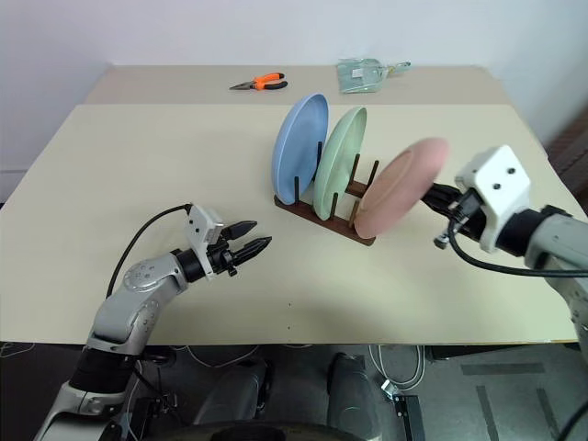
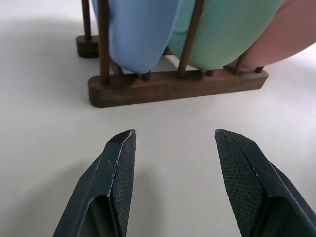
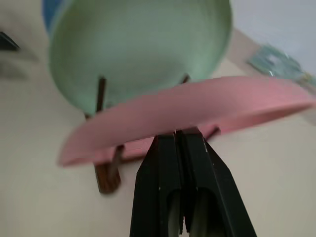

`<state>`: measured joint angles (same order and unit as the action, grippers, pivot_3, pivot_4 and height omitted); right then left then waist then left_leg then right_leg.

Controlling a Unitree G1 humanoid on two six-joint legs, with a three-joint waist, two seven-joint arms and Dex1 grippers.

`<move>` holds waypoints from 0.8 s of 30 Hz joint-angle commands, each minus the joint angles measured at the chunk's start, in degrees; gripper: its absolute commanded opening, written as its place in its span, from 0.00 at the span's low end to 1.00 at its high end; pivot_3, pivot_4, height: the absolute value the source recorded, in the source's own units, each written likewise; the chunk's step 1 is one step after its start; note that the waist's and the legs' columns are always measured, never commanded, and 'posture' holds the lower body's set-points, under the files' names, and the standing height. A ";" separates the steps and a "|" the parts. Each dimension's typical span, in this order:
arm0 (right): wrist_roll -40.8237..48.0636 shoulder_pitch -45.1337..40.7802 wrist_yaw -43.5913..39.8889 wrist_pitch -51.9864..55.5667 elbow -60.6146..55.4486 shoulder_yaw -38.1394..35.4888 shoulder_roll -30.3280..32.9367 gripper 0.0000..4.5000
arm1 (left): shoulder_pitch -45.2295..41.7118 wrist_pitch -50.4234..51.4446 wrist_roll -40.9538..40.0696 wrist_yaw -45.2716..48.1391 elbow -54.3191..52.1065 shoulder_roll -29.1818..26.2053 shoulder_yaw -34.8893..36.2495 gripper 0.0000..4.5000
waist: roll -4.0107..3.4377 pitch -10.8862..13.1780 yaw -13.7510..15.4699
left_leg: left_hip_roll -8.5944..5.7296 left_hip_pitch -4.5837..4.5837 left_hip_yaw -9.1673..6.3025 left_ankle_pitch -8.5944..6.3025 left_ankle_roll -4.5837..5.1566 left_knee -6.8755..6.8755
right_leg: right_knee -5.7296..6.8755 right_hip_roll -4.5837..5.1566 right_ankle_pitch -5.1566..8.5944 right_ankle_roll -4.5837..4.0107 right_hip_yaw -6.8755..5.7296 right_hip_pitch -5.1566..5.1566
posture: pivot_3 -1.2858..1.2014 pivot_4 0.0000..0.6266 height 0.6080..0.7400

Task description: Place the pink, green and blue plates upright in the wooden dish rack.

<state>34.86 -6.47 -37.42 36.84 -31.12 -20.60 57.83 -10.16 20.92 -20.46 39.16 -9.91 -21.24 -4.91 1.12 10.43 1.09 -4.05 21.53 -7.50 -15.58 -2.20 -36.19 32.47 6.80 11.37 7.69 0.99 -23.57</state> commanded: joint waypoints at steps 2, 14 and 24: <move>-4.30 2.84 -3.13 -0.14 0.48 -0.68 3.46 0.01 | 1.05 -0.50 -0.13 -0.78 -3.02 -0.18 0.92 0.57 | -0.01 0.00 0.24 | -0.03 0.01 0.01 -0.04 0.08 0.00 | -0.09 0.03 -0.05 -0.06 0.00 0.03 | 0.52 0.24 1.00; -9.81 6.63 -5.28 -3.18 0.84 -0.15 1.53 0.01 | 1.50 -0.45 -0.09 -1.35 -3.17 0.01 0.65 0.57 | -0.08 -0.02 0.97 | 0.02 -0.12 0.14 -0.07 0.10 -0.06 | -0.15 -0.01 -0.05 0.05 -0.01 0.12 | 0.52 0.24 1.00; -10.30 -1.91 -5.62 -2.13 -1.59 2.35 2.74 0.01 | 1.56 -0.19 -0.11 -1.55 -3.19 0.09 0.31 0.57 | -0.07 -0.02 1.19 | -0.01 -0.05 0.10 -0.07 0.11 -0.03 | -0.20 0.00 -0.14 -0.08 -0.02 0.11 | 0.52 0.24 1.00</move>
<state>24.89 -7.22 -42.81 34.78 -30.82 -17.89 59.64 -8.39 20.97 -20.47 37.61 -11.41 -21.24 -4.79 1.05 10.40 2.27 -4.06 21.47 -7.40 -15.65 -2.09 -36.22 32.27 6.80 11.25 7.65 0.98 -23.45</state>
